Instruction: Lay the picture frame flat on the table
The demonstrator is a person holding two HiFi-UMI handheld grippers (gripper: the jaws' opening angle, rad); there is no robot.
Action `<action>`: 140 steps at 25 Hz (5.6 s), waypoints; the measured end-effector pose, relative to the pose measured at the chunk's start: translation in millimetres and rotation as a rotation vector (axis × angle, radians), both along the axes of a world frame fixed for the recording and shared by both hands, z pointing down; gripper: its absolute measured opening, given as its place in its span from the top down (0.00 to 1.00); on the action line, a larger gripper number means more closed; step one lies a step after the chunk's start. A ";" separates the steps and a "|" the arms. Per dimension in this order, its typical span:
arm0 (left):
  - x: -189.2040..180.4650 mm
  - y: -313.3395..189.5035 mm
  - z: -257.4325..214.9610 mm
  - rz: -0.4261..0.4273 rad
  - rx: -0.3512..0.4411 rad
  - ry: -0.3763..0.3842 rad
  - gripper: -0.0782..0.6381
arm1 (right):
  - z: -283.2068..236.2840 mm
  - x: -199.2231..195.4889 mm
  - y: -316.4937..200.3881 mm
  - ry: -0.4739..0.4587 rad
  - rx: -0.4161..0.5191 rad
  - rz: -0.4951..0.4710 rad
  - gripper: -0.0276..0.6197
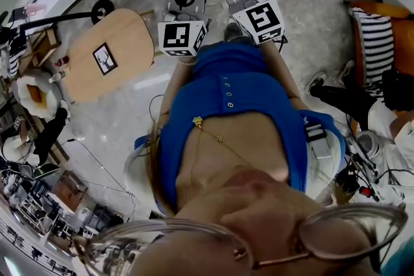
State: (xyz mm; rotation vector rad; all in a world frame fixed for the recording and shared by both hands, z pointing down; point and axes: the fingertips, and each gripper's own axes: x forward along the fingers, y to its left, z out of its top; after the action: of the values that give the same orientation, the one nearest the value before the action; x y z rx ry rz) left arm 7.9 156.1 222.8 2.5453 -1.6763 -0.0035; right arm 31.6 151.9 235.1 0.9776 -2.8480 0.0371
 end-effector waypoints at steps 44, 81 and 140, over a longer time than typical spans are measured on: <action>-104.7 -237.5 34.9 0.198 -0.079 0.011 0.90 | 32.6 -102.6 -233.9 0.054 -0.068 0.181 0.94; -45.8 -307.6 114.5 -0.023 -0.207 -0.035 0.90 | 120.6 -47.1 -310.9 0.238 -0.197 -0.138 0.94; -83.3 -275.4 378.9 -0.034 -0.645 -0.086 0.90 | 532.4 -95.6 -254.3 0.776 -0.615 -0.512 0.94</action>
State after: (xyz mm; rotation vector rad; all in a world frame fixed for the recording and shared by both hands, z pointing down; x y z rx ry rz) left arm -75.3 -119.2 601.8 2.0485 -1.4356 0.5547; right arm -64.1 -102.3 767.5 0.0752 -2.0604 0.3647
